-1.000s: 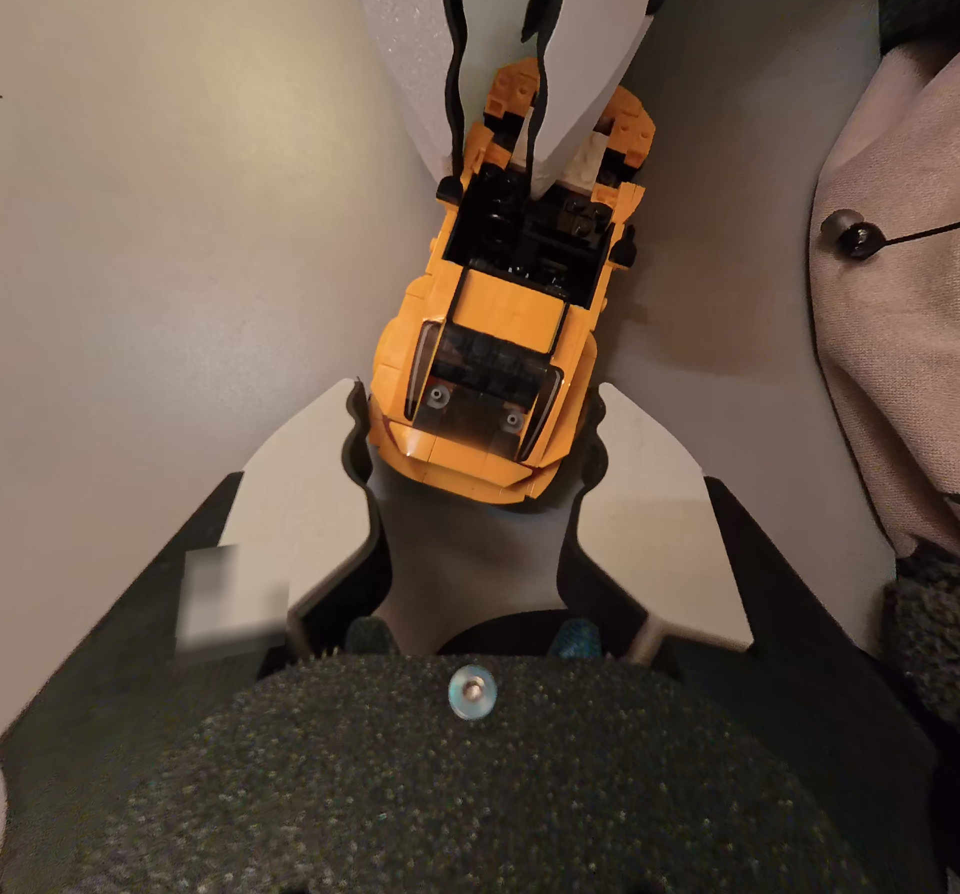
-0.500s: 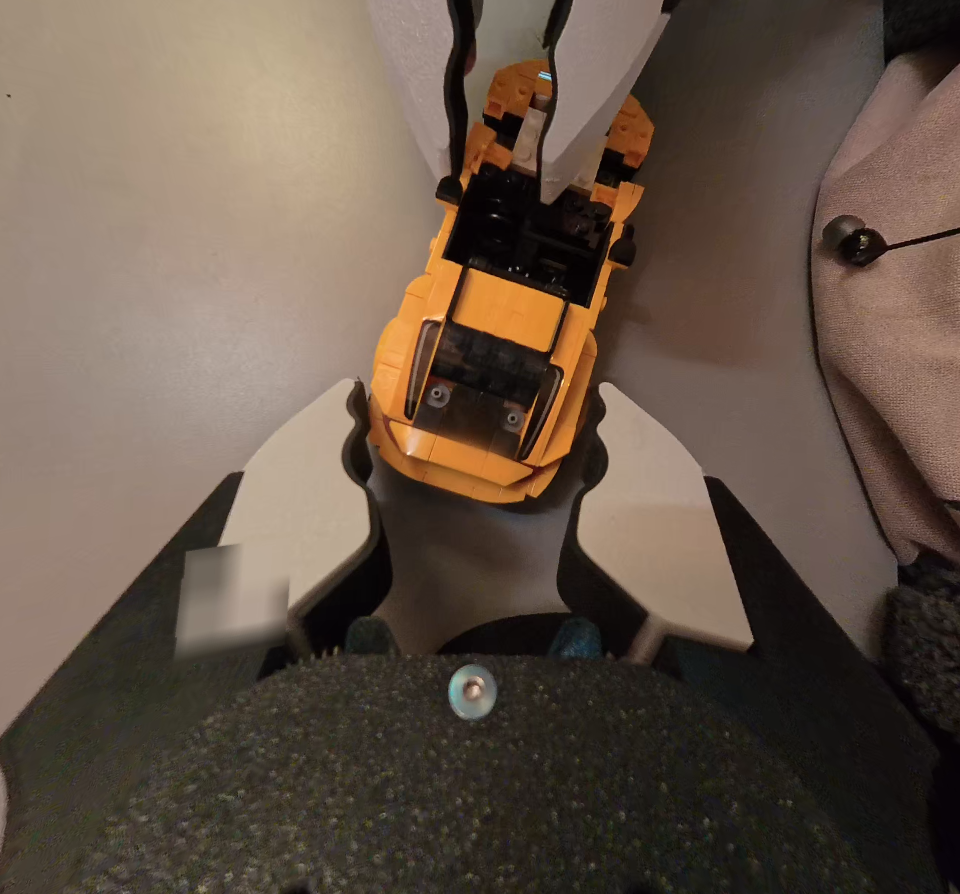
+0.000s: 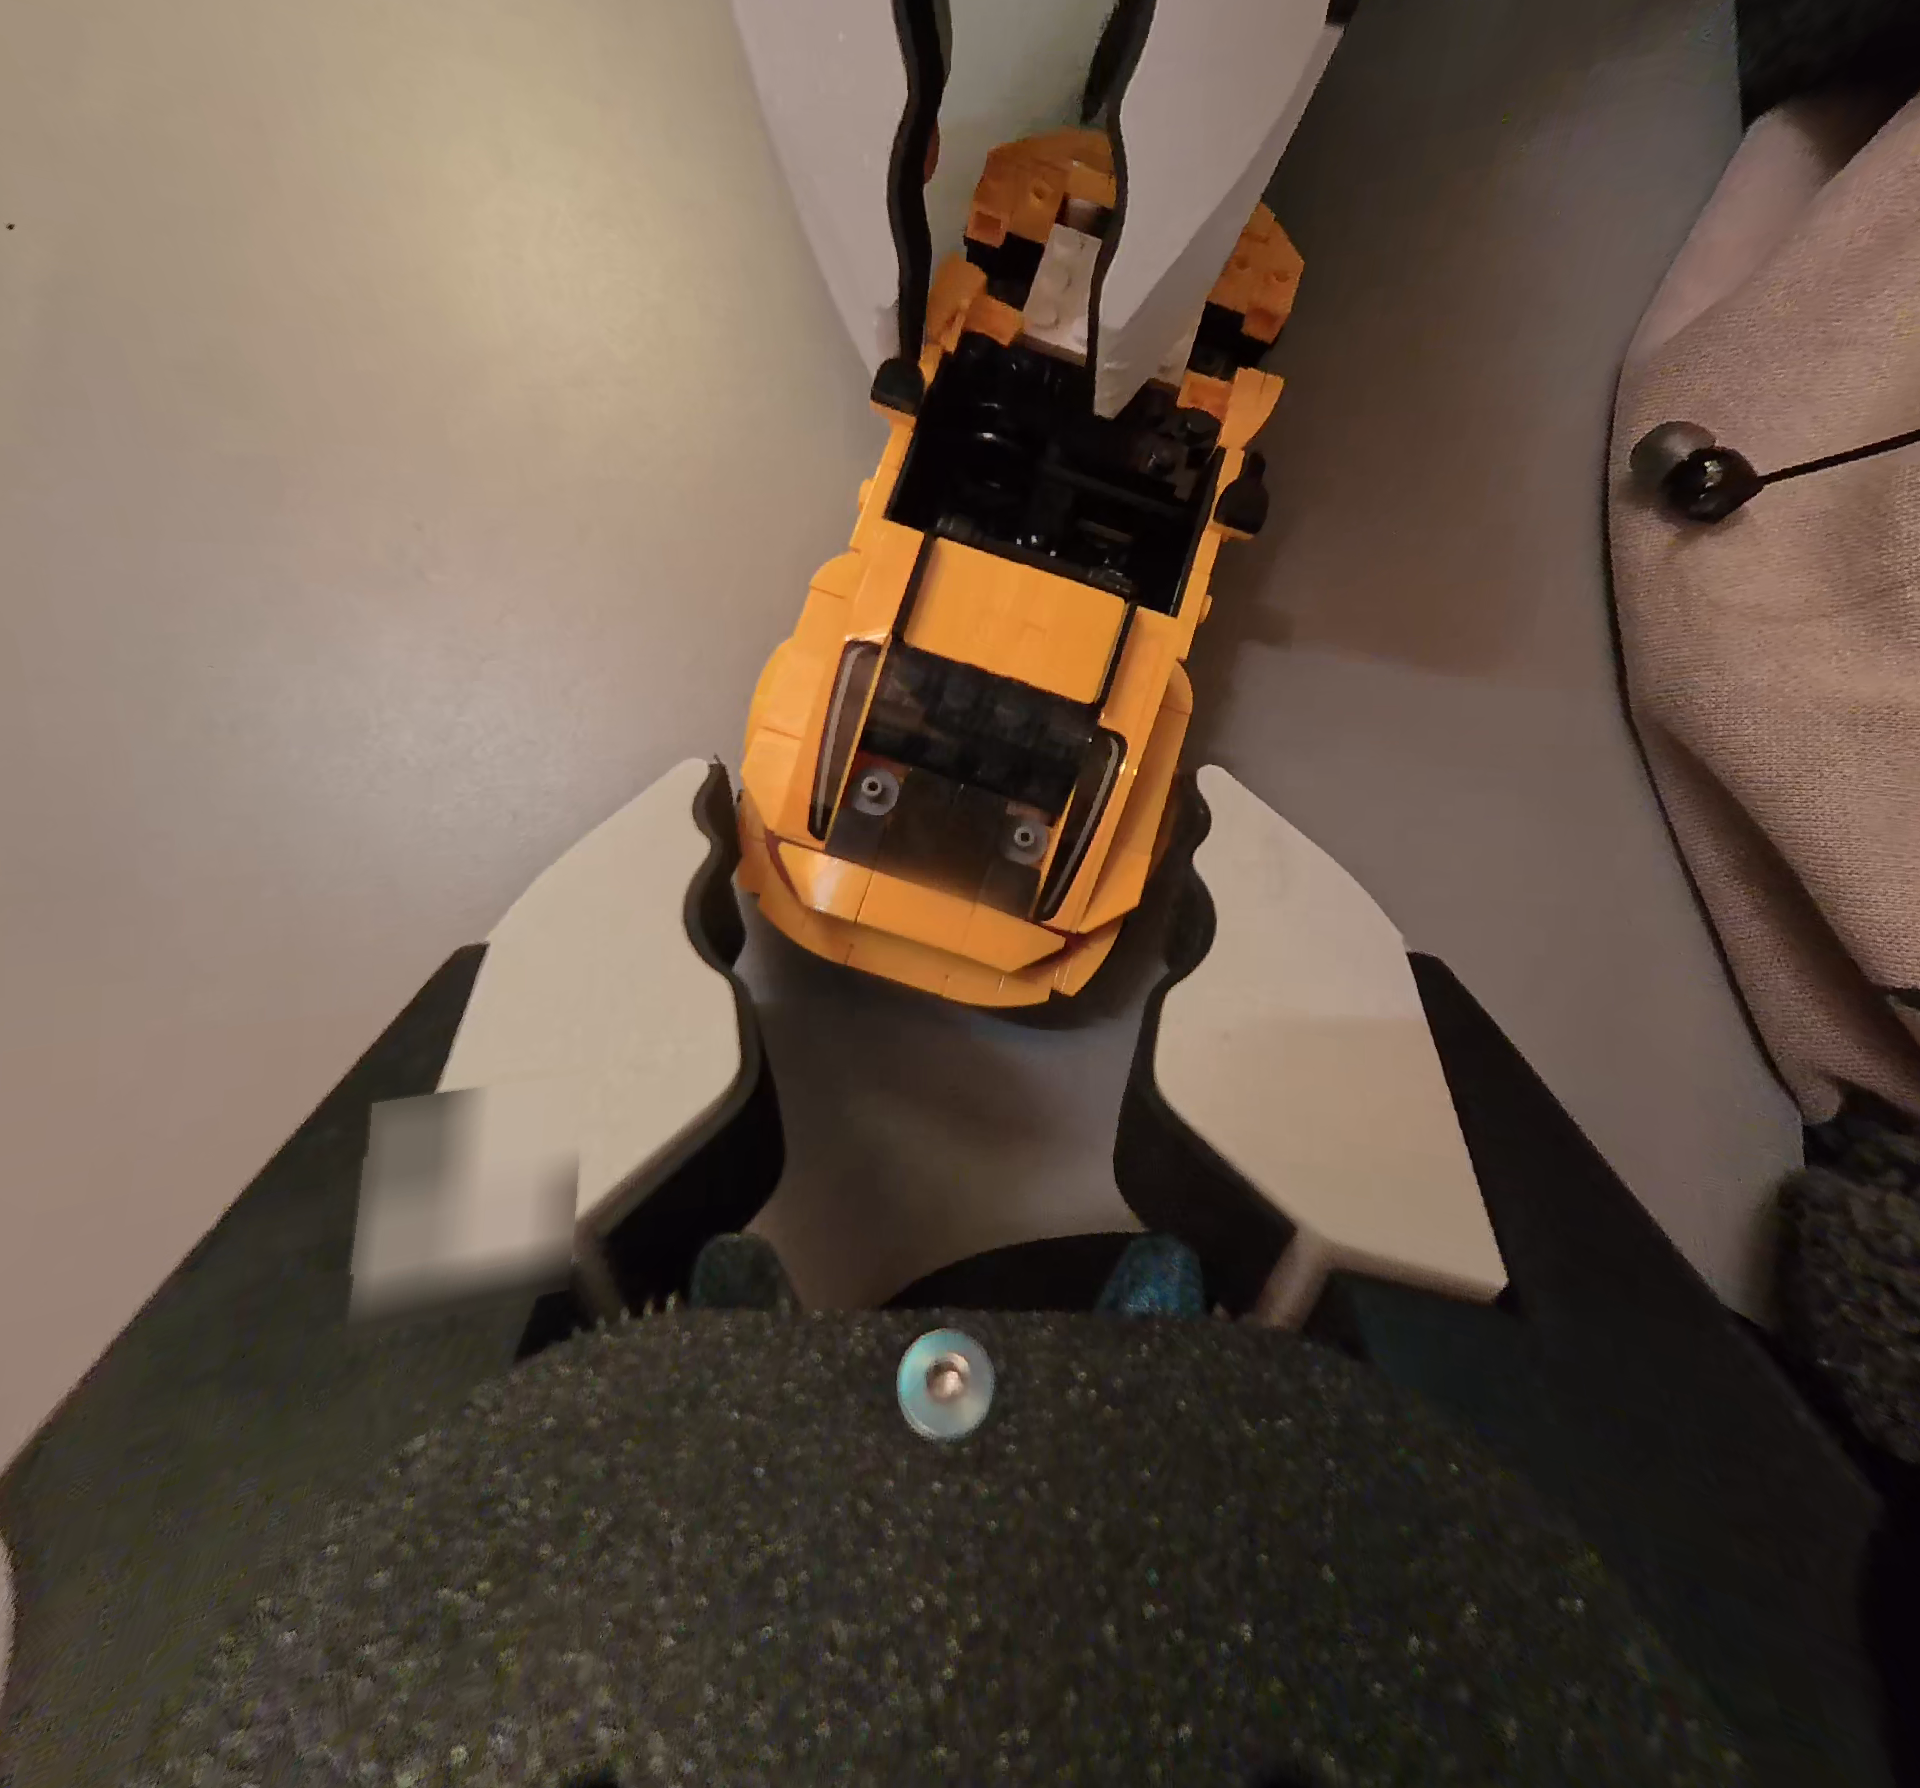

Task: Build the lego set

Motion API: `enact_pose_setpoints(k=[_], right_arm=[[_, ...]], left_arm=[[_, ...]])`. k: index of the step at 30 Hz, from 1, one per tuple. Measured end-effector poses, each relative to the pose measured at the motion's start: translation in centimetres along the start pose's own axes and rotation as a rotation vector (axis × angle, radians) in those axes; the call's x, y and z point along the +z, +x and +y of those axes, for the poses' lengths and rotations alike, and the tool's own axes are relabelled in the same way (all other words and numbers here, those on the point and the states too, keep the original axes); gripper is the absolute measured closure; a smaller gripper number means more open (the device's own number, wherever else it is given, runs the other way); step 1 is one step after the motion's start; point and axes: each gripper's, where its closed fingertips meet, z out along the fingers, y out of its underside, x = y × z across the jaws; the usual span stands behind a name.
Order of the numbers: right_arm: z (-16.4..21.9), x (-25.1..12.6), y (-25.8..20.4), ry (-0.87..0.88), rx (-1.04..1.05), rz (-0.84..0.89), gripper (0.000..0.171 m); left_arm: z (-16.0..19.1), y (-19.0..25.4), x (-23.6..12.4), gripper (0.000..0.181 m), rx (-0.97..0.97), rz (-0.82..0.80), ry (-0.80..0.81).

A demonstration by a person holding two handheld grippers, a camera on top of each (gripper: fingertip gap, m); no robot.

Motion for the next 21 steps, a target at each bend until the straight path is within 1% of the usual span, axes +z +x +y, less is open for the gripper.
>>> enact_pose_setpoints(k=[4, 8, 13, 17, 21], right_arm=[[-0.1, -0.1, -0.3, 0.018, 0.007, -0.038, 0.139], [-0.2, -0.2, -0.6, 0.049, 0.059, -0.085, 0.136], [-0.2, -0.5, -0.5, 0.073, 0.087, -0.085, 0.136], [0.0, -1.2, -0.1, 0.056, 0.099, -0.023, 0.135], [0.4, -1.6, 0.4, 0.006, 0.103, 0.090, 0.137]], left_arm=[[0.0, 0.1, 0.0, 0.102, 0.011, 0.008, 0.006], [0.0, 0.2, 0.0, 0.102, 0.018, 0.013, 0.010], [0.0, 0.4, 0.0, 0.102, 0.024, 0.018, 0.012], [0.0, 0.4, 0.0, 0.102, 0.024, 0.017, 0.012], [0.0, 0.4, 0.1, 0.102, 0.020, 0.015, 0.009]])
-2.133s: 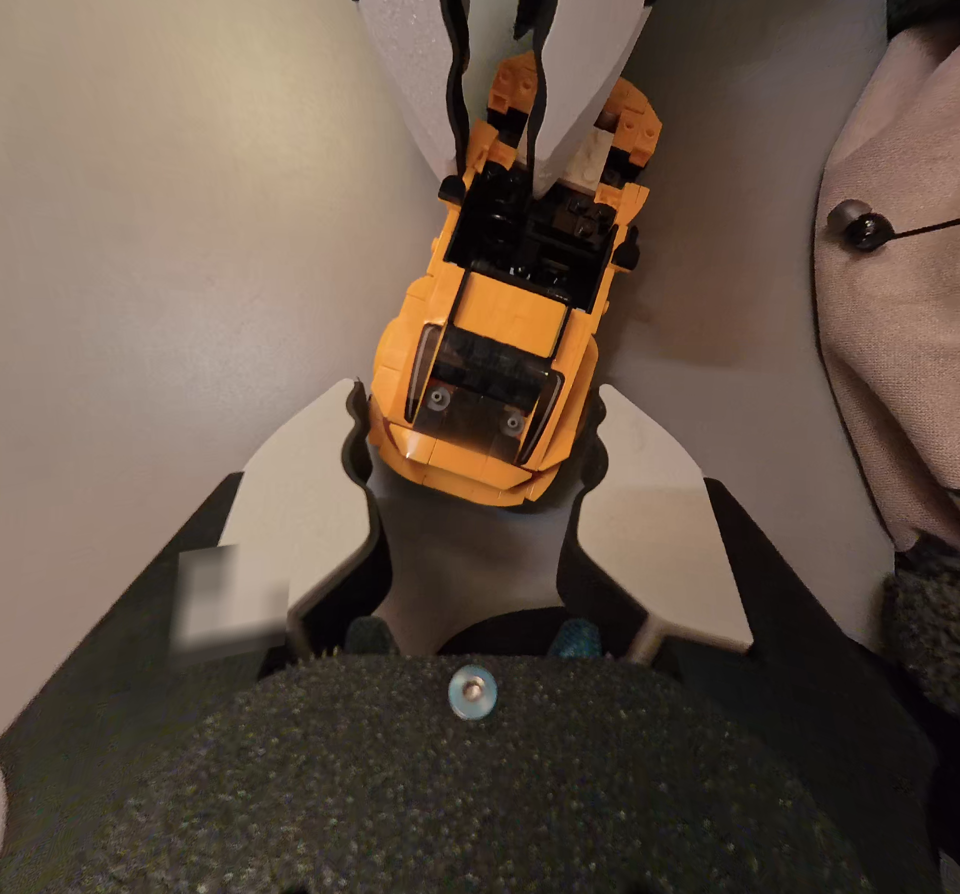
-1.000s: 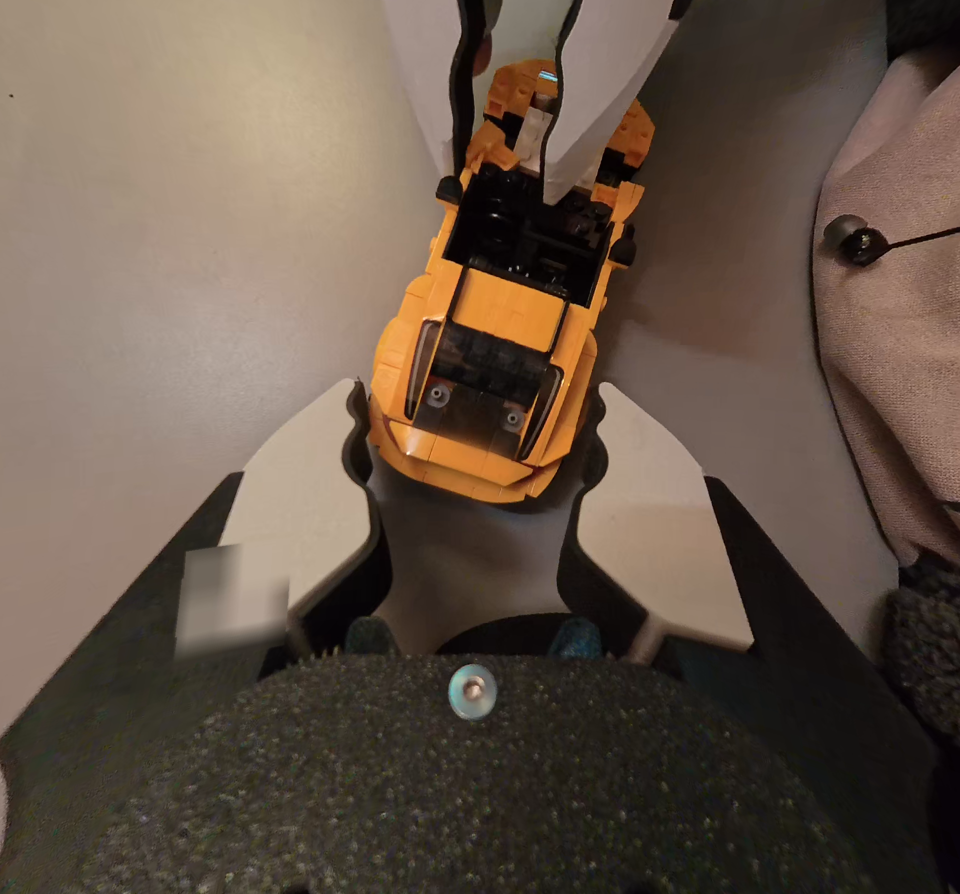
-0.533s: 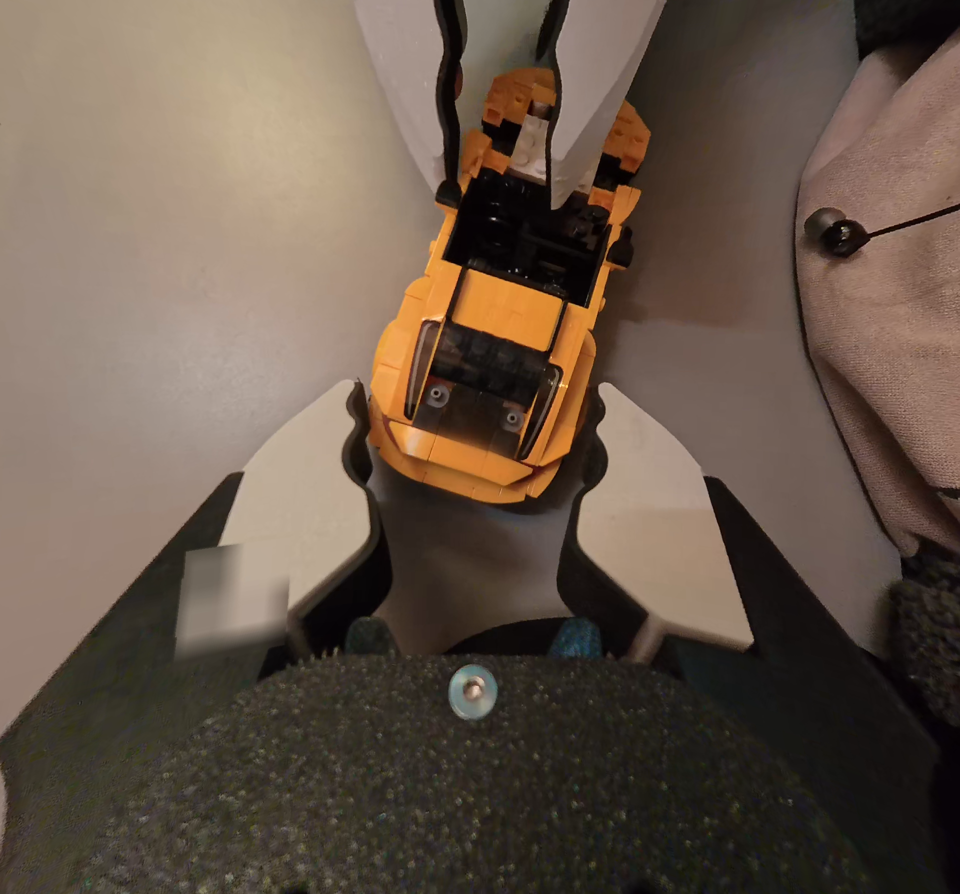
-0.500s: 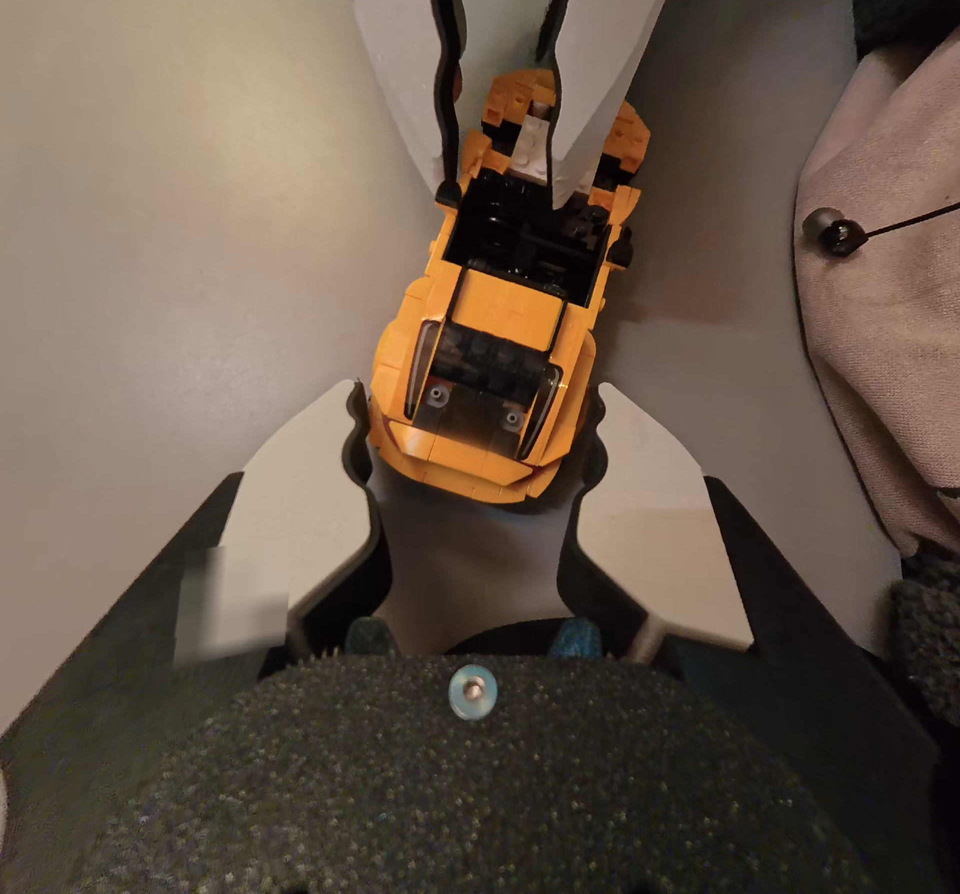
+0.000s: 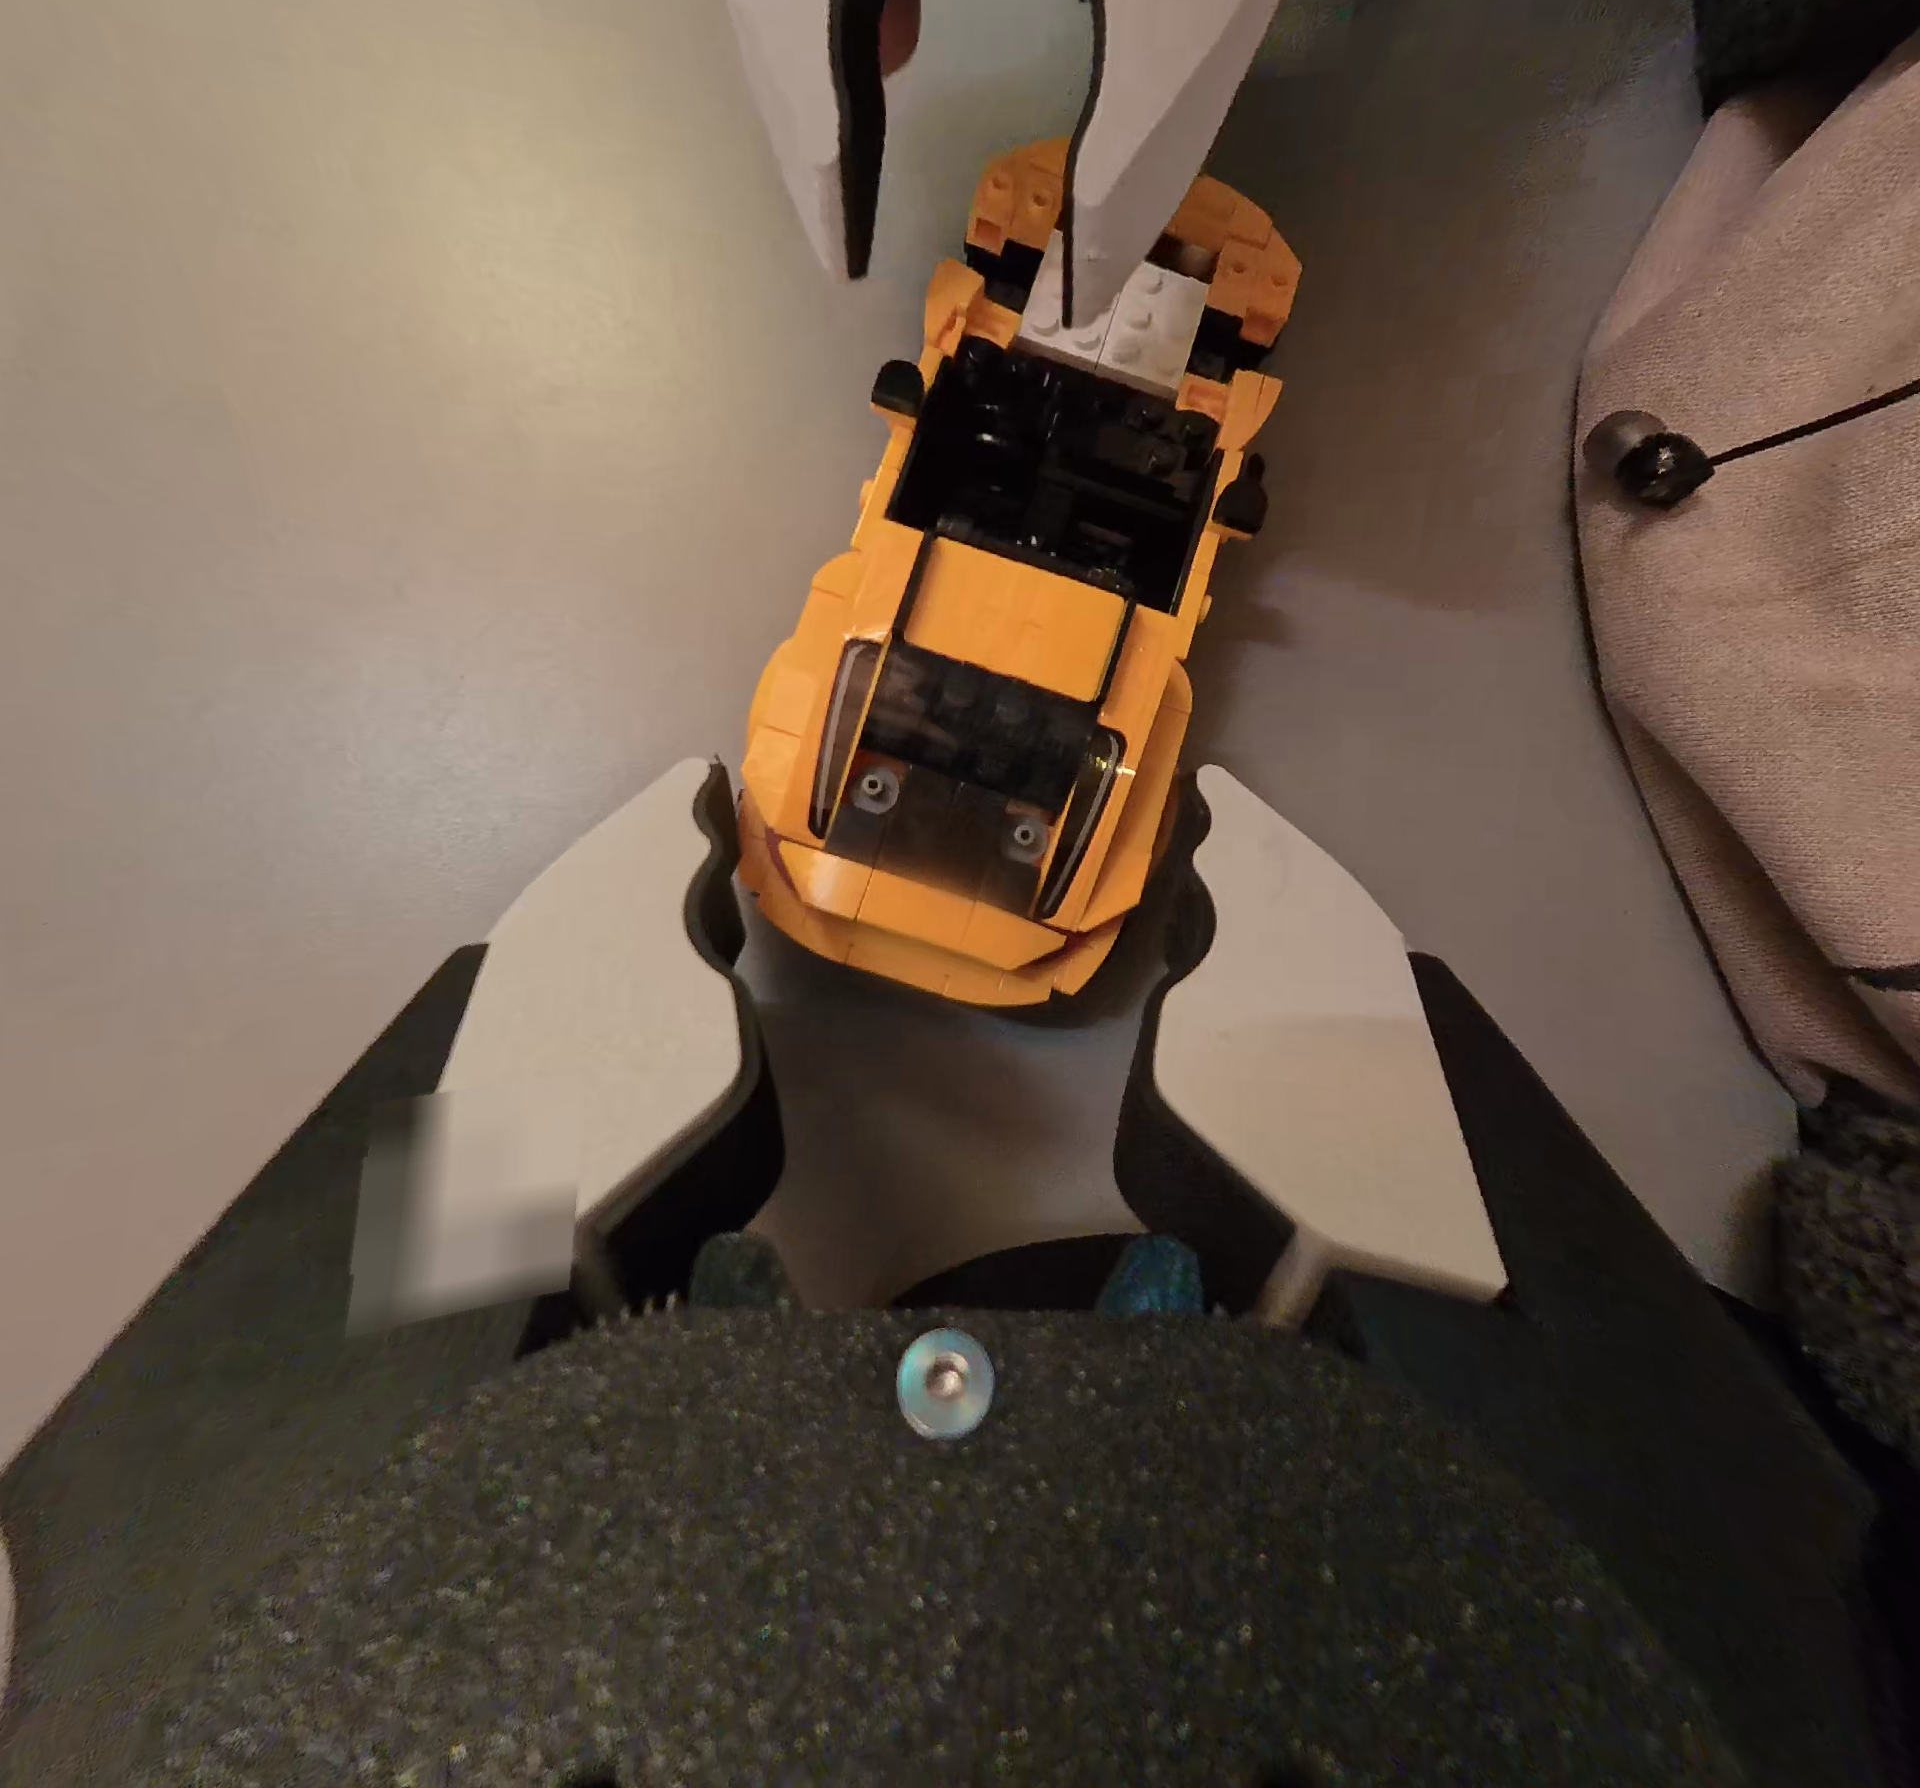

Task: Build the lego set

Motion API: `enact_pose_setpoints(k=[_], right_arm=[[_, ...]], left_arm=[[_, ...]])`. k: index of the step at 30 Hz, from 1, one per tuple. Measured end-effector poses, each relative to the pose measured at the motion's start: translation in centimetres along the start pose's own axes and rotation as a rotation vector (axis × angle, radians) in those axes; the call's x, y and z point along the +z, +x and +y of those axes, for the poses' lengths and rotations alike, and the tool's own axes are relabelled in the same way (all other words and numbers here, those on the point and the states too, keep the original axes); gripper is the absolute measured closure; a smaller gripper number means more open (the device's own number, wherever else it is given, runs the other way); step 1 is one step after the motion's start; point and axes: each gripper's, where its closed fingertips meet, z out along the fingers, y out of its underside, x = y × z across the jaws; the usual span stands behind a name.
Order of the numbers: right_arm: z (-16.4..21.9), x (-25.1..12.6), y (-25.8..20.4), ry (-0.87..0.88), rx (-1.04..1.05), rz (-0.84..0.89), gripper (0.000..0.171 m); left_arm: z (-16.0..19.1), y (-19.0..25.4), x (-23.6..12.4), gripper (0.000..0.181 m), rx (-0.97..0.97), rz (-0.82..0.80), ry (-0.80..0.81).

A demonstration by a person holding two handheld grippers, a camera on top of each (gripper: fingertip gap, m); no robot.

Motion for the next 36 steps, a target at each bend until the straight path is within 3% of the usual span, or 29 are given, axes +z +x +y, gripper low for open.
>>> enact_pose_setpoints(k=[19, 26, 36], right_arm=[[-0.2, 1.0, -0.2, -0.109, -0.110, 0.106, 0.149], [-0.2, 1.1, -0.2, -0.088, -0.109, 0.063, 0.150], [-0.3, 1.0, -0.4, 0.078, -0.034, -0.090, 0.150]], left_arm=[[-0.1, 0.2, 0.1, 0.102, -0.022, -0.017, -0.014], [-0.1, 0.3, 0.1, 0.102, -0.030, -0.018, -0.018], [-0.1, 0.5, 0.0, 0.102, -0.011, -0.004, -0.003]])
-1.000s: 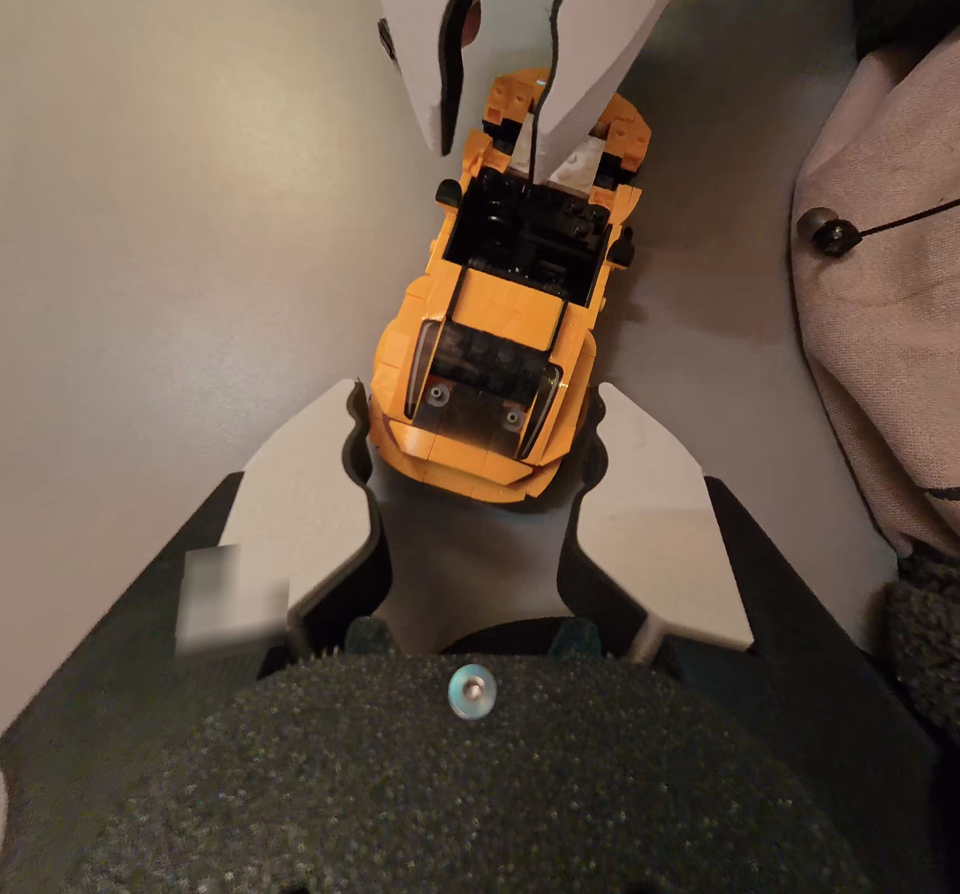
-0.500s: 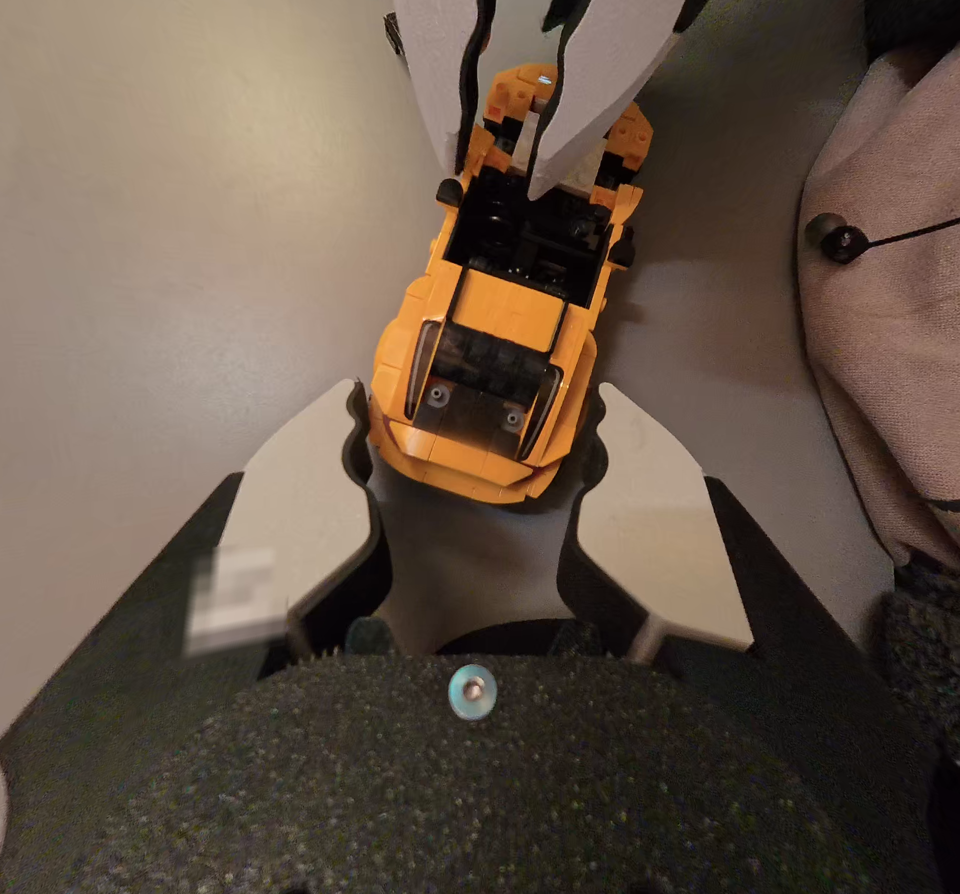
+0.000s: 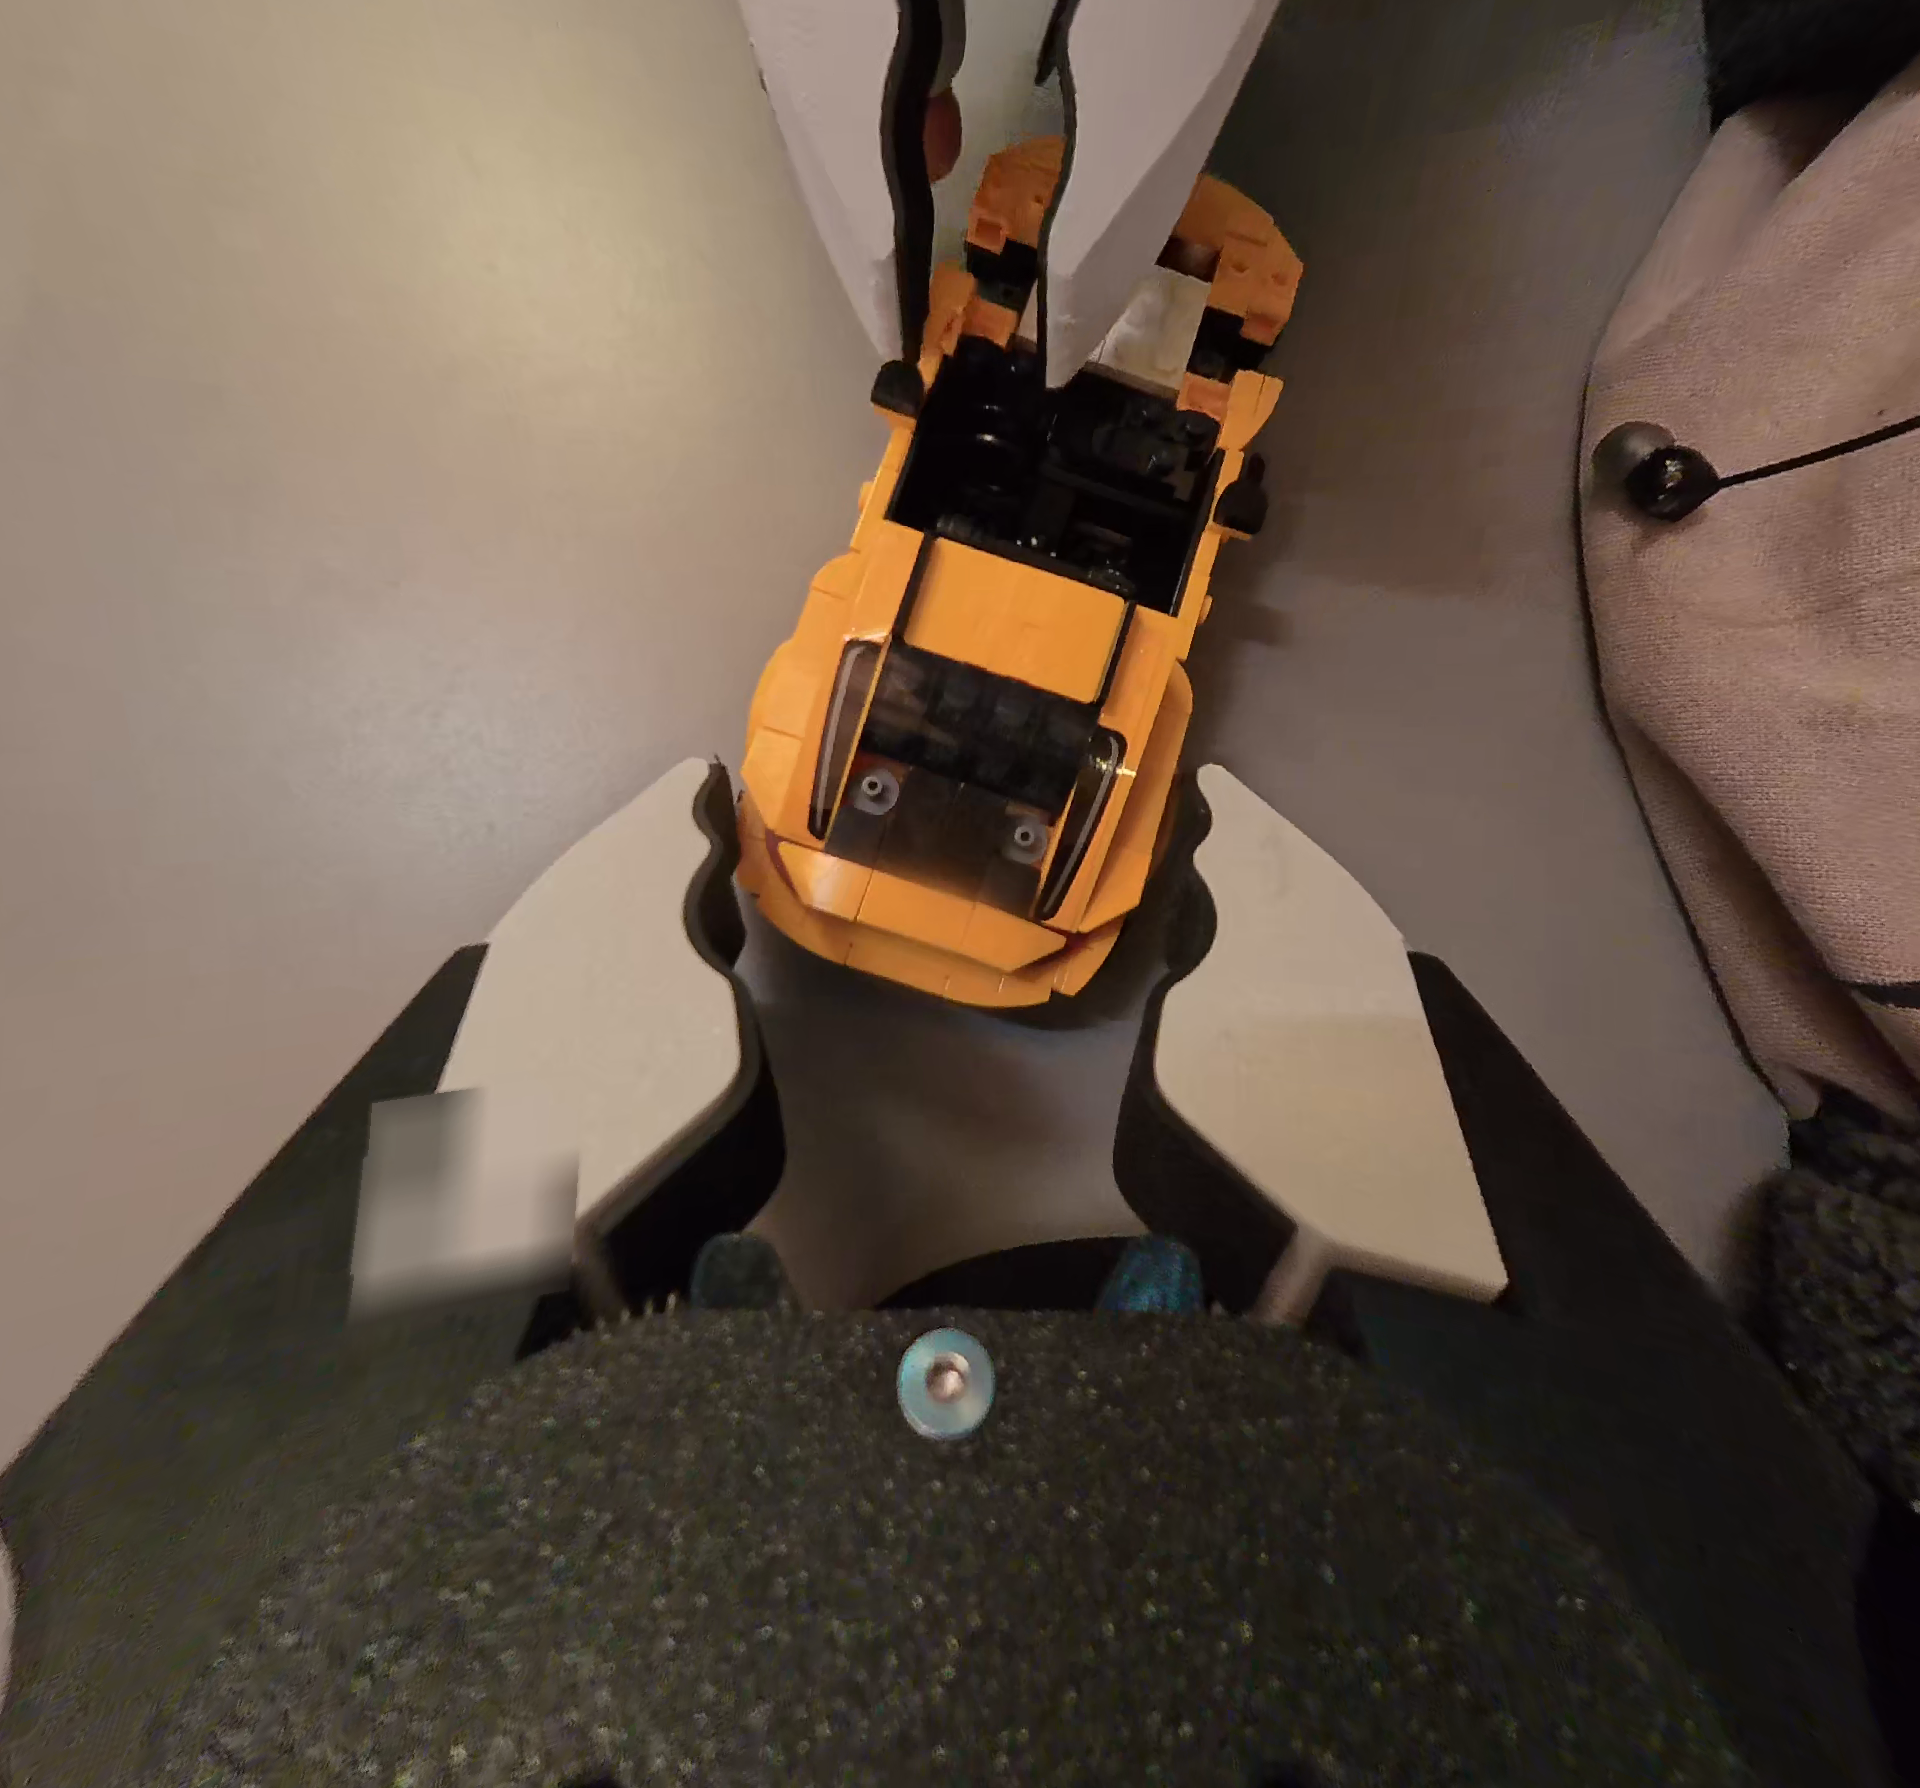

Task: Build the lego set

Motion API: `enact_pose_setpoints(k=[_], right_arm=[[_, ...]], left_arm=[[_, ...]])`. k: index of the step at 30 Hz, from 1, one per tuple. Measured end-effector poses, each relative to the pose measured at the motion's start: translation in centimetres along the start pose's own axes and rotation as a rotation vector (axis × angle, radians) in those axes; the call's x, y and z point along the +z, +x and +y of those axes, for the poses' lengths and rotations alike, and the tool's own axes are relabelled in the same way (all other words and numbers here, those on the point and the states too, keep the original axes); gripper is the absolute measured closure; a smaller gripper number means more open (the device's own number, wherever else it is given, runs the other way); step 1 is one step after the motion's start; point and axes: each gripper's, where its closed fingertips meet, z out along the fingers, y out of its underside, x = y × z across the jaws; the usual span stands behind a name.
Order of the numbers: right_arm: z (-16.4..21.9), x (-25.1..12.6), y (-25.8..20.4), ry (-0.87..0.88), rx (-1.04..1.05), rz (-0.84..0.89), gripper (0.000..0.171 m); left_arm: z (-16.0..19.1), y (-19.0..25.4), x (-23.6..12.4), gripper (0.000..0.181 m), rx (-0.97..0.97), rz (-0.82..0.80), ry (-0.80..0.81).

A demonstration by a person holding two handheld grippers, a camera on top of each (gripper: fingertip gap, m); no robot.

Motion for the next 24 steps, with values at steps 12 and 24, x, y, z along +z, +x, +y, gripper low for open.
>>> enact_pose_setpoints(k=[12, 24], right_arm=[[0.1, -0.9, 0.1, -0.017, -0.003, 0.048, 0.142], [1.0, -0.2, -0.1, -0.120, -0.026, 0.134, 0.148]], left_arm=[[0.0, 0.1, 0.0, 0.102, 0.008, 0.006, 0.009], [-0.1, 0.1, 0.0, 0.102, -0.009, -0.012, -0.002]])
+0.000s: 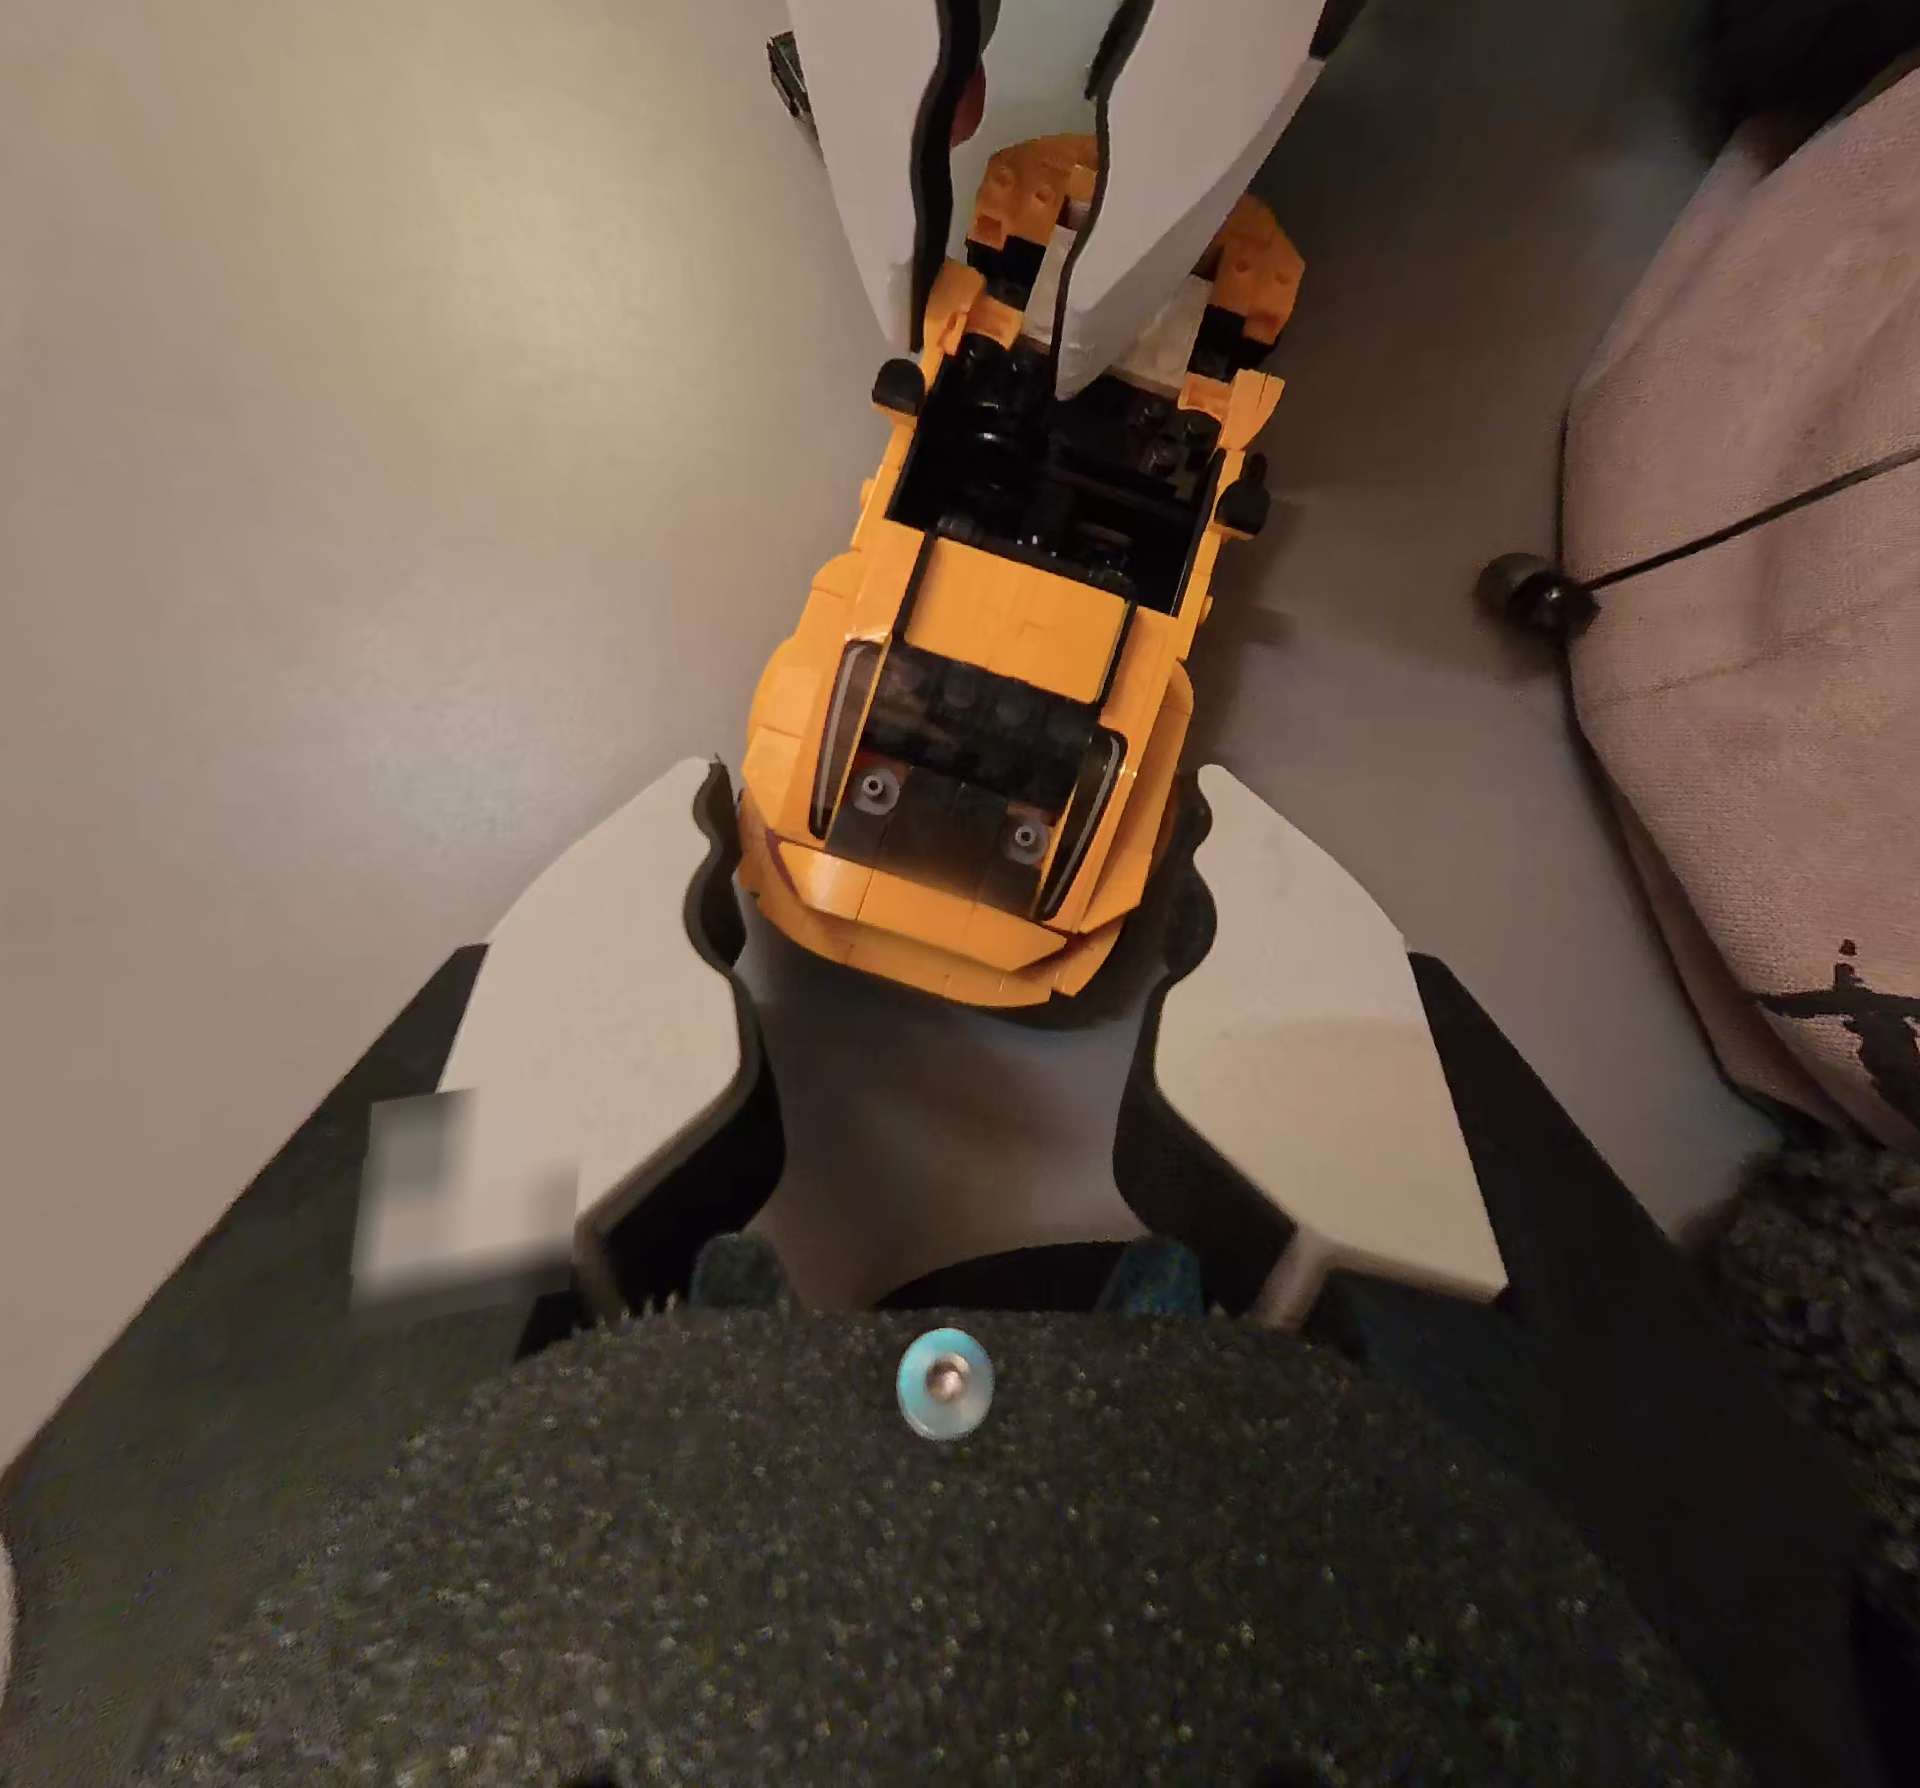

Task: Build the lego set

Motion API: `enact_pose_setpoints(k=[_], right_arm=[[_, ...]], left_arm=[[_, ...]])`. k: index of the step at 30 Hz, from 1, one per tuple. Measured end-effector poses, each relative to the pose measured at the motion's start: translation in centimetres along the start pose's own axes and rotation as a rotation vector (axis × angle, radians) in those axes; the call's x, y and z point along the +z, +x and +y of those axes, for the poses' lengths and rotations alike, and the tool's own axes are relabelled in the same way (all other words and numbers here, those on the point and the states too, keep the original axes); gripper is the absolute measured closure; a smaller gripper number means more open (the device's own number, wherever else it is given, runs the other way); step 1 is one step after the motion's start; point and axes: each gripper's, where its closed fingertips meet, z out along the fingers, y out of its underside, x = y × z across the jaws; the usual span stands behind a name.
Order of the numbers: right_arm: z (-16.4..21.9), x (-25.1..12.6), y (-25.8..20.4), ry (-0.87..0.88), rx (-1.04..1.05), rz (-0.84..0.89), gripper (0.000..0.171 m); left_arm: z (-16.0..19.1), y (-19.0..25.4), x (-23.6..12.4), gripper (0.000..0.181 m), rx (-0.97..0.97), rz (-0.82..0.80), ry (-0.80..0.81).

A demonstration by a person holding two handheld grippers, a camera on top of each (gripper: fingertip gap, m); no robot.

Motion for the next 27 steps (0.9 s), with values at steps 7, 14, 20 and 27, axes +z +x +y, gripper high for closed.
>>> enact_pose_setpoints(k=[7, 14, 20, 27], right_arm=[[0.0, -0.1, -0.5, -0.008, -0.111, -0.097, 0.150], [0.1, -0.1, -0.8, -0.038, -0.176, -0.195, 0.151], [0.1, -0.2, -1.2, -0.058, -0.243, -0.245, 0.152], [0.1, -0.3, -1.4, 0.015, -0.205, -0.234, 0.151]], left_arm=[[-0.1, 0.1, 0.0, 0.102, 0.006, 0.008, 0.000], [-0.1, 0.2, 0.1, 0.102, 0.011, 0.014, -0.005], [-0.1, 0.3, 0.1, 0.102, 0.016, 0.021, -0.008], [-0.1, 0.3, 0.1, 0.102, 0.023, 0.028, -0.002]])
